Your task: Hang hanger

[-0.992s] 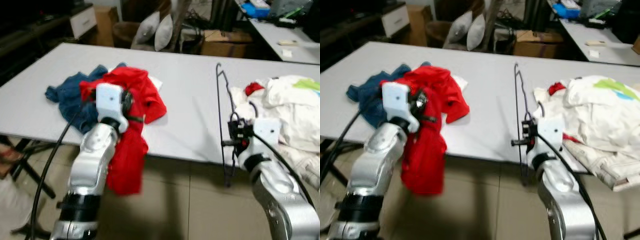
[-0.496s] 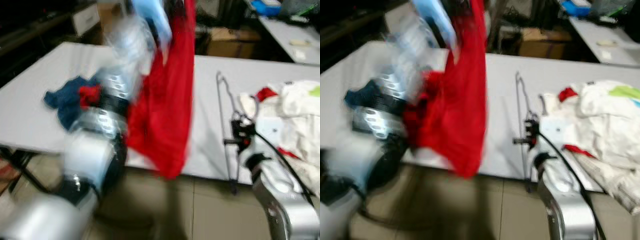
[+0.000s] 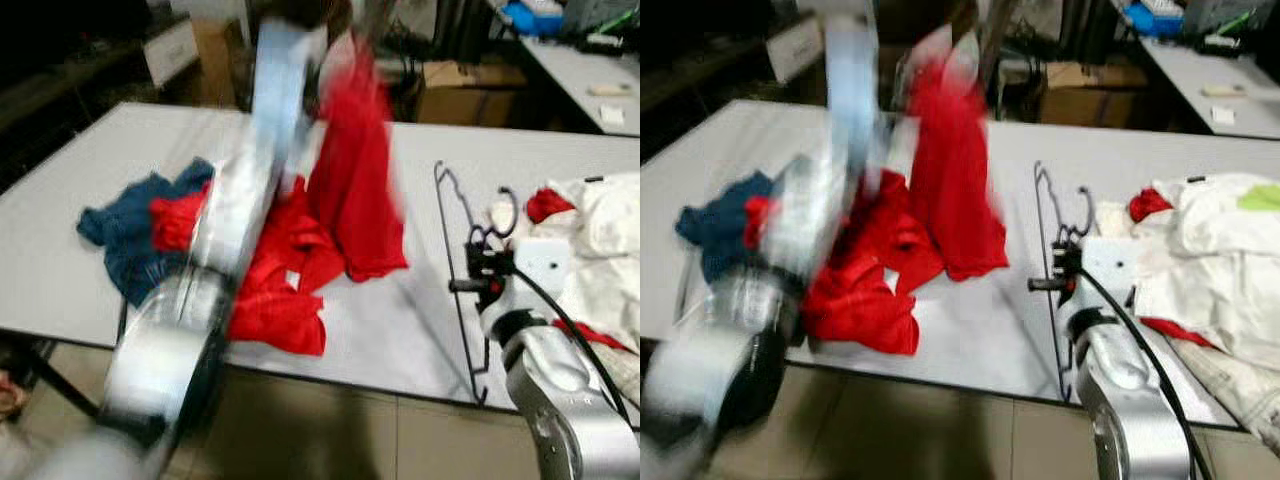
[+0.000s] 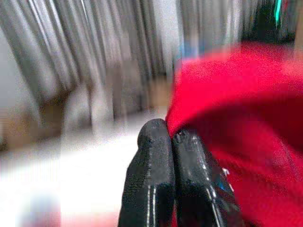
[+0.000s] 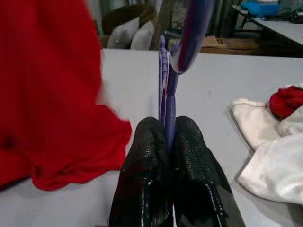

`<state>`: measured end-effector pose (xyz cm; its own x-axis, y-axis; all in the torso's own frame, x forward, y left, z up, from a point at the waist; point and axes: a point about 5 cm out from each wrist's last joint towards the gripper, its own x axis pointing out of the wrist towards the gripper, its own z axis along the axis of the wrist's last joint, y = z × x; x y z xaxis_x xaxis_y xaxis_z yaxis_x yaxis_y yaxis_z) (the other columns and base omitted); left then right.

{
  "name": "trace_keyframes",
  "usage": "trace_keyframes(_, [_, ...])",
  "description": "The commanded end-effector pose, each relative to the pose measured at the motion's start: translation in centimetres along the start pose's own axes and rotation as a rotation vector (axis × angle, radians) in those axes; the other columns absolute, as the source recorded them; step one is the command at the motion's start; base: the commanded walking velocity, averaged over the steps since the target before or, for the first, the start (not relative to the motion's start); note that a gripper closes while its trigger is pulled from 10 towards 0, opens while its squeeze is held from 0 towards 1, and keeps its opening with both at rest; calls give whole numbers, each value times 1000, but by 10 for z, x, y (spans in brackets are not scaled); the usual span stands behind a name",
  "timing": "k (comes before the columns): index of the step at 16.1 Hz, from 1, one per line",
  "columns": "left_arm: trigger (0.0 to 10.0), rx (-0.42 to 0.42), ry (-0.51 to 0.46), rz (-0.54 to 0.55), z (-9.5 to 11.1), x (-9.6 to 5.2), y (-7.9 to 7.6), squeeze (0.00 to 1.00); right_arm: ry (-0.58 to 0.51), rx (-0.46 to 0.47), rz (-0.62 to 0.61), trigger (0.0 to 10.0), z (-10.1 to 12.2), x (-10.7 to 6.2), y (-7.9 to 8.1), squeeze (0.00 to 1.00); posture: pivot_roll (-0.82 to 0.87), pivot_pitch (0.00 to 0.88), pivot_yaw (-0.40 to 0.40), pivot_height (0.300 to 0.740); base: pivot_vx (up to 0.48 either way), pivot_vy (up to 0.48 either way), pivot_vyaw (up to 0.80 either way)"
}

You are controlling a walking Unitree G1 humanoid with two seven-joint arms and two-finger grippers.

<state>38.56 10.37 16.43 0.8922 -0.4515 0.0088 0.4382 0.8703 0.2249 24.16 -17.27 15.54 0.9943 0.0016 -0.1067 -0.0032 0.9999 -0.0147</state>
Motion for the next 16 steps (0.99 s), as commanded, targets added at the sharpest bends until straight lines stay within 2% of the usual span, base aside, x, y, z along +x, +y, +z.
trace_keyframes(1, [10000, 108, -77, -93, 18, 2, -11, 0, -8, -1, -3, 10000, 2, -1, -2, 0, 9, 13, 46, 740, 0, 0, 0])
trace_keyframes(2, [10000, 71, -49, -112, 5, -11, -11, 0, -7, -2, -2, 10000, 2, -1, -2, 0, 16, 13, 42, 740, 0, 0, 0])
trace_keyframes(3, [10000, 42, -37, -126, 1, -17, -10, 0, -7, -2, -3, 10000, 1, -1, -3, 0, 17, 13, 41, 740, 0, 0, 0])
trace_keyframes(4, [10000, 18, -33, -193, 0, -34, -11, 0, -2, -1, 2, 10000, 0, -1, -2, 0, 25, 9, 35, 740, 0, 0, 0])
trace_keyframes(5, [10000, 19, -45, -229, 2, -43, -10, 1000, 1, 0, 8, 10000, -1, 0, 0, 0, 27, 7, 33, 740, 0, 0, 0])
trace_keyframes(6, [10000, 19, -48, -231, 3, -45, -9, 1000, 1, 0, 11, 10000, -1, 0, 0, 0, 28, 5, 32, 740, 0, 0, 0])
trace_keyframes(7, [10000, -16, -94, -223, 18, -52, -1, 1000, -1, 1, 17, 10000, -1, 1, 1, 0, 30, 0, 37, 740, 0, 0, 0])
trace_keyframes(8, [10000, -102, -141, -223, 33, -64, 8, 1000, -6, 0, 15, 10000, 0, 1, 1, 0, 27, 0, 42, 740, 0, 0, 0])
trace_keyframes(9, [10000, -103, -143, -221, 36, -71, 12, 1000, -8, 0, 12, 10000, 1, 1, 0, 0, 26, 0, 44, 740, 0, 0, 0])
trace_keyframes(10, [10000, -137, -152, -191, 43, -90, 22, 0, -23, -8, 6, 10000, 5, 0, -3, 0, 21, 0, 52, 740, 0, 0, 0])
trace_keyframes(11, [10000, -178, -158, -152, 48, -99, 28, 0, -34, -19, 4, 10000, 8, -1, -4, 0, 18, 0, 55, 740, 0, 0, 0])
trace_keyframes(12, [10000, -189, -161, -136, 49, -102, 30, 0, -37, -23, 2, 10000, 9, -2, -5, 0, 16, 0, 55, 740, 0, 0, 0])
trace_keyframes(13, [10000, -193, -170, -71, 52, -108, 35, 0, -61, -27, -5, 10000, 15, -5, -7, 0, 12, 0, 54, 740, 0, 0, 0])
trace_keyframes(14, [10000, -193, -166, -38, 53, -110, 35, 0, -78, -27, -13, 10000, 19, -7, -9, 0, 11, 0, 52, 740, 0, 0, -781])
trace_keyframes(16, [10000, -198, -132, 100, 41, -105, 21, 0, -164, -2, -42, 10000, 35, -14, -14, 0, 1, 0, 35, 740, 0, 0, -800])
